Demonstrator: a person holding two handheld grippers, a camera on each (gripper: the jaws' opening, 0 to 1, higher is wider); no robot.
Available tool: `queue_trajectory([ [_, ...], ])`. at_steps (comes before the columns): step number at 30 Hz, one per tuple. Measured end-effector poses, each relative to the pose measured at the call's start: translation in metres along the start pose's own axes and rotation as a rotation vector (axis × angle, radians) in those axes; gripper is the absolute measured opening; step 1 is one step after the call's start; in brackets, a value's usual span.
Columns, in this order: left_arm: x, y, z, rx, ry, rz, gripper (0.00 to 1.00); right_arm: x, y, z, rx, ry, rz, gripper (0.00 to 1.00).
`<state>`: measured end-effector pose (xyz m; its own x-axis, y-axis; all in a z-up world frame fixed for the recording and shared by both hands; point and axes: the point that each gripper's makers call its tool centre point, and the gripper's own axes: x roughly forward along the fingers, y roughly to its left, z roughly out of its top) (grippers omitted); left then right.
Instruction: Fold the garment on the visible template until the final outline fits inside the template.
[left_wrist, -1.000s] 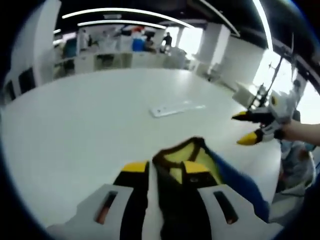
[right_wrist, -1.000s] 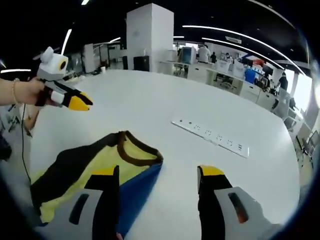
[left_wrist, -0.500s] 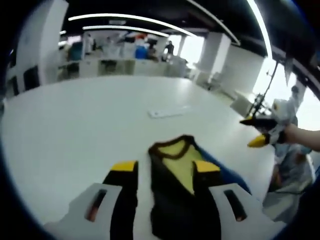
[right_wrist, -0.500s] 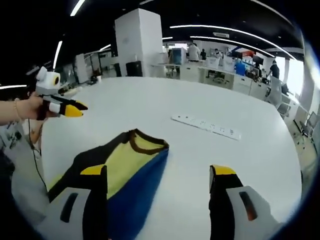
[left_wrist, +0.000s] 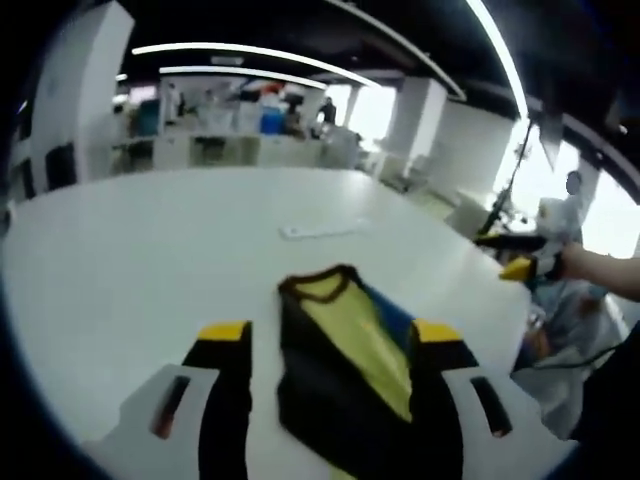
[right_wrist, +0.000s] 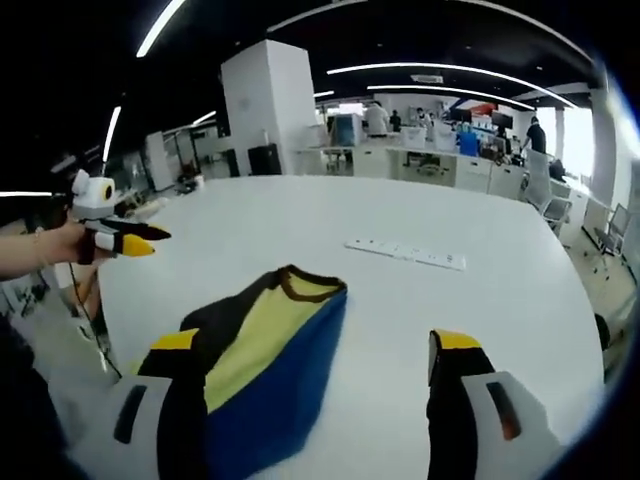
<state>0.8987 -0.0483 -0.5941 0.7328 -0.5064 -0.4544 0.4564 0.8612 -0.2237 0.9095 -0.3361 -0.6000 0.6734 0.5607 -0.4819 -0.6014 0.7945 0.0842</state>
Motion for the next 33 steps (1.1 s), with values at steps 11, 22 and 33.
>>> queue_trajectory([
  [11,-0.036,-0.025,-0.009,0.070,0.032,-0.012,0.80,-0.039,0.013,-0.010,0.017,-0.012,-0.008,0.97],
  [22,-0.078,-0.043,-0.020,0.071,0.030,0.004,0.92,-0.075,0.023,-0.024,0.000,-0.011,-0.014,0.98],
  [33,-0.111,-0.053,-0.021,0.074,0.012,0.029,0.99,-0.108,0.032,-0.049,0.027,0.006,-0.039,0.98],
])
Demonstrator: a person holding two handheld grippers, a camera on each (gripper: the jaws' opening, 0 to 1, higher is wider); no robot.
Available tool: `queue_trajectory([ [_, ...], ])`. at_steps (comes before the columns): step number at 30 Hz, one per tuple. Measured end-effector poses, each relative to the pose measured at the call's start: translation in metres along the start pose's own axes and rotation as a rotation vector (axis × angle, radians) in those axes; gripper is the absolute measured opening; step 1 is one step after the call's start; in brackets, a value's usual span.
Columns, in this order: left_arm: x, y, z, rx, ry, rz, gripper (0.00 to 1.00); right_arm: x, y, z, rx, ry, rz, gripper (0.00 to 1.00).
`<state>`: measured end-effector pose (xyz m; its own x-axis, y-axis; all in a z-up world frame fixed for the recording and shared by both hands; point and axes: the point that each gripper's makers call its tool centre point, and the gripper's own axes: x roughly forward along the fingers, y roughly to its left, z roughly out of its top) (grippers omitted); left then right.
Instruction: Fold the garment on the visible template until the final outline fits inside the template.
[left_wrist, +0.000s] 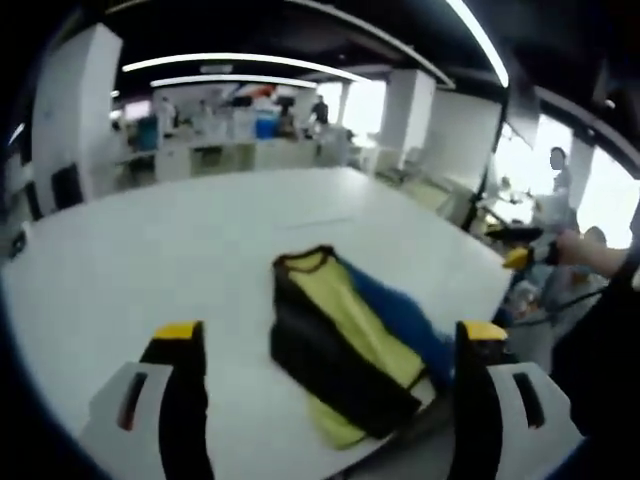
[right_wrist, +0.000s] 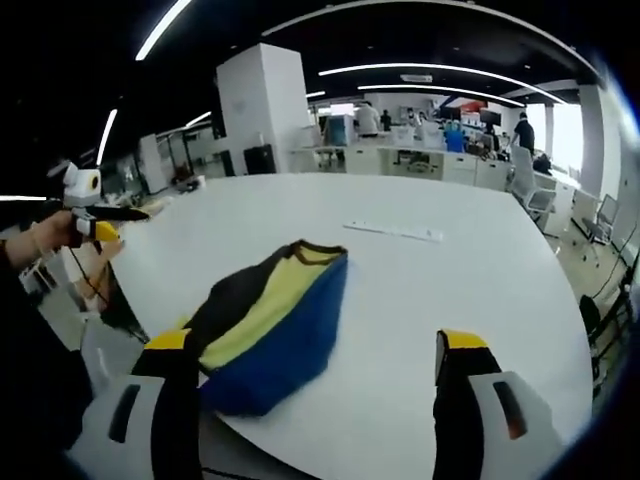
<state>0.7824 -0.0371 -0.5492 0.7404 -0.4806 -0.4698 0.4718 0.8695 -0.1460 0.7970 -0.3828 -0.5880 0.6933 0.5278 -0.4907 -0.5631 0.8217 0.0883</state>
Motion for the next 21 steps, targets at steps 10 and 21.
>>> queue_trajectory([
  [10,-0.016,0.003,-0.024,0.004,0.042,0.008,0.99,-0.022,0.010,-0.012,-0.016,0.002,0.014,0.99],
  [21,-0.022,0.005,-0.034,-0.010,0.064,0.018,0.99,-0.013,0.020,-0.027,0.009,0.039,0.039,0.97],
])
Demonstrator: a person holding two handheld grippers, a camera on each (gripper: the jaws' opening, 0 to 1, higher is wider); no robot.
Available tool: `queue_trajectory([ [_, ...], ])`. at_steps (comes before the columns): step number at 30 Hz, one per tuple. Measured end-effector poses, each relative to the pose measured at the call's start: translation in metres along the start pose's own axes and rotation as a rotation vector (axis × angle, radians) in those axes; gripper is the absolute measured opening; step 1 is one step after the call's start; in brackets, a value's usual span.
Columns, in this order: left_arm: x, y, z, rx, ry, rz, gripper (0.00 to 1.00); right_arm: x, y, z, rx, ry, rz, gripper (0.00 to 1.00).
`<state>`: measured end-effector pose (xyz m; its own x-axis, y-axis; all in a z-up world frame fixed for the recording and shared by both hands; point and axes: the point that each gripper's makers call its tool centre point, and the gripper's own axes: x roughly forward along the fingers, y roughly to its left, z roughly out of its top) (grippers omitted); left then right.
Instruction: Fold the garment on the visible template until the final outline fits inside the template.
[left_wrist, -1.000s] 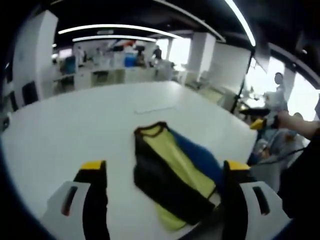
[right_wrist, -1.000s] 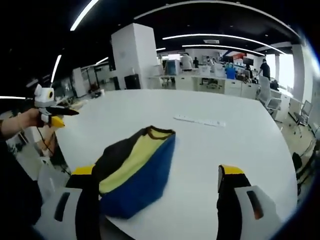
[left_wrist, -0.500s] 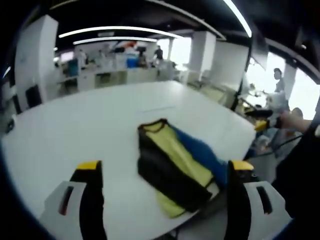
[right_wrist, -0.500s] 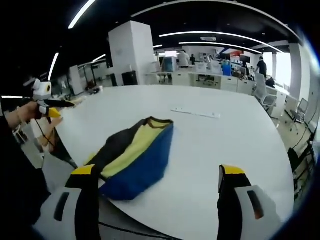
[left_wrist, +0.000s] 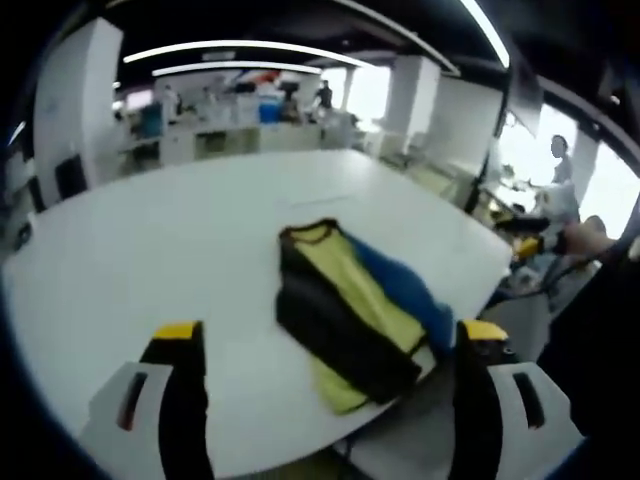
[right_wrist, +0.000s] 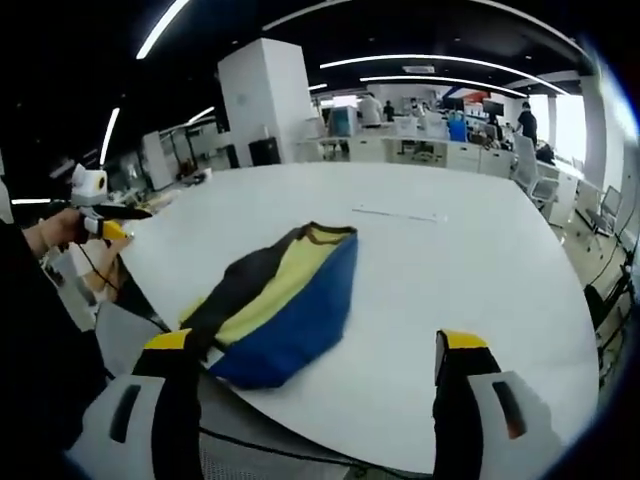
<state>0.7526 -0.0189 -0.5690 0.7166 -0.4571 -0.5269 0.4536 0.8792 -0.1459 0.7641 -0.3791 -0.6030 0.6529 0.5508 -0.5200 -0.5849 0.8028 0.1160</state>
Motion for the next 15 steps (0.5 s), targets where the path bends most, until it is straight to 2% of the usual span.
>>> queue_trajectory([
  [6,0.004,-0.001,0.002,0.009,0.005,-0.005,0.99,0.004,0.009,0.001,-0.011,0.002,0.035,0.95],
  [15,0.008,-0.003,0.001,0.029,0.023,-0.011,0.99,0.005,0.012,-0.003,-0.003,0.014,0.048,0.90],
])
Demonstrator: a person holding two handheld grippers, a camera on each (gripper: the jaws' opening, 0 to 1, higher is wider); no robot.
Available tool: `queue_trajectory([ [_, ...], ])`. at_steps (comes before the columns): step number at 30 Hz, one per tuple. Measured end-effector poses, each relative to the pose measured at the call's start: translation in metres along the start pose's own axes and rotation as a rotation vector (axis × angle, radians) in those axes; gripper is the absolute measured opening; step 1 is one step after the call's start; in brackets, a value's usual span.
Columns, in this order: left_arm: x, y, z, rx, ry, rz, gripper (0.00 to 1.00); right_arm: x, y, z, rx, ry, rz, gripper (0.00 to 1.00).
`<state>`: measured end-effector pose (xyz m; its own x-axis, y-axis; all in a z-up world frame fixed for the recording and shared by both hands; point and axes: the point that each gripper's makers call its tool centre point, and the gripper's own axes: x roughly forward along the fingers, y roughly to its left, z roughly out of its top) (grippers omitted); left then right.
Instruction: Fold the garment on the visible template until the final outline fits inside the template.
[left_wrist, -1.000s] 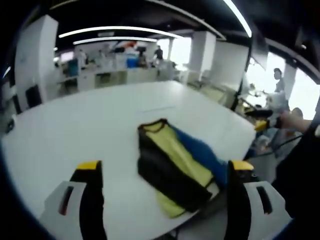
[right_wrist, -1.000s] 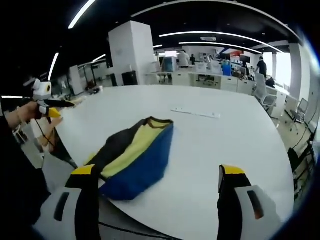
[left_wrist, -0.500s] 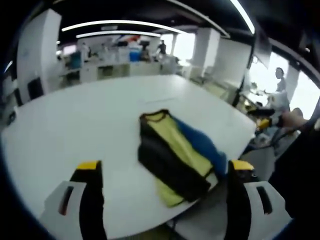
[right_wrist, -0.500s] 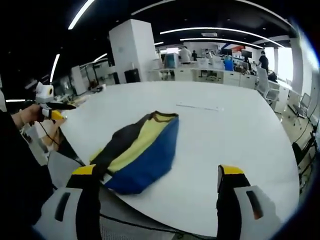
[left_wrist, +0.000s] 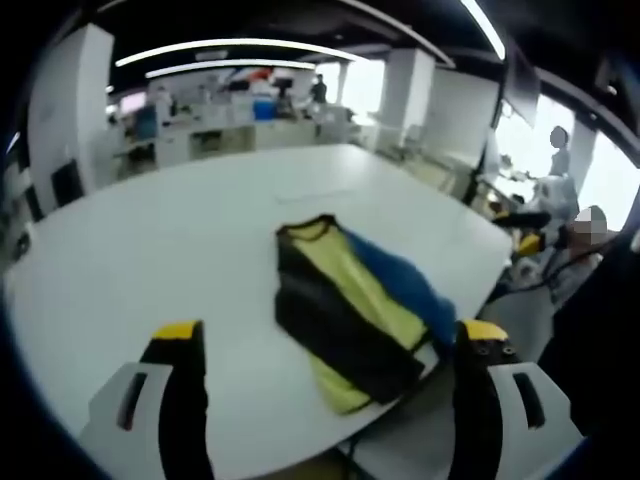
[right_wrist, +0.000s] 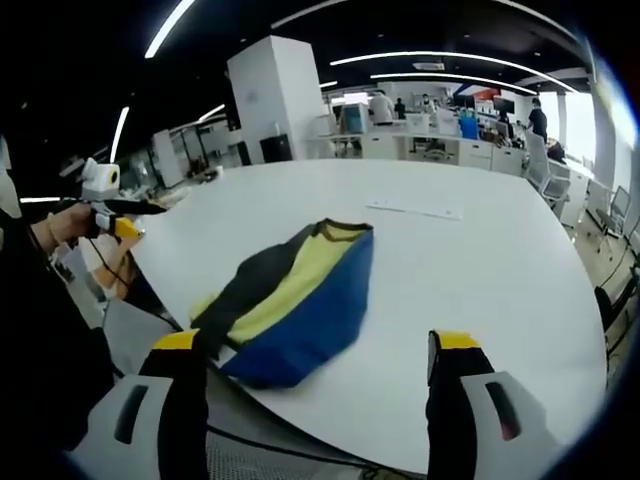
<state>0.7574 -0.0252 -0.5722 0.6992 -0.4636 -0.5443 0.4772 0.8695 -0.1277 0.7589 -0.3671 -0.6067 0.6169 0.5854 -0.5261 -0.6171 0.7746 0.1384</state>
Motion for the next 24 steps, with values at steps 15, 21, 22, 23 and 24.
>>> queue_trajectory([
  [15,0.008,0.001,-0.009,0.014,0.035,-0.025,0.99,0.025,0.045,-0.026,-0.022,0.103,0.084,0.56],
  [21,0.007,0.004,-0.014,0.017,0.045,-0.027,0.99,0.044,0.078,-0.041,-0.065,0.188,0.189,0.46],
  [22,0.006,0.004,-0.015,0.016,0.046,-0.028,0.99,0.047,0.085,-0.045,-0.072,0.210,0.215,0.45],
  [23,0.006,0.005,-0.017,0.013,0.049,-0.029,0.99,0.050,0.089,-0.047,-0.081,0.218,0.230,0.44],
  [24,0.006,0.005,-0.018,0.012,0.051,-0.029,0.99,0.052,0.093,-0.049,-0.093,0.229,0.244,0.42],
])
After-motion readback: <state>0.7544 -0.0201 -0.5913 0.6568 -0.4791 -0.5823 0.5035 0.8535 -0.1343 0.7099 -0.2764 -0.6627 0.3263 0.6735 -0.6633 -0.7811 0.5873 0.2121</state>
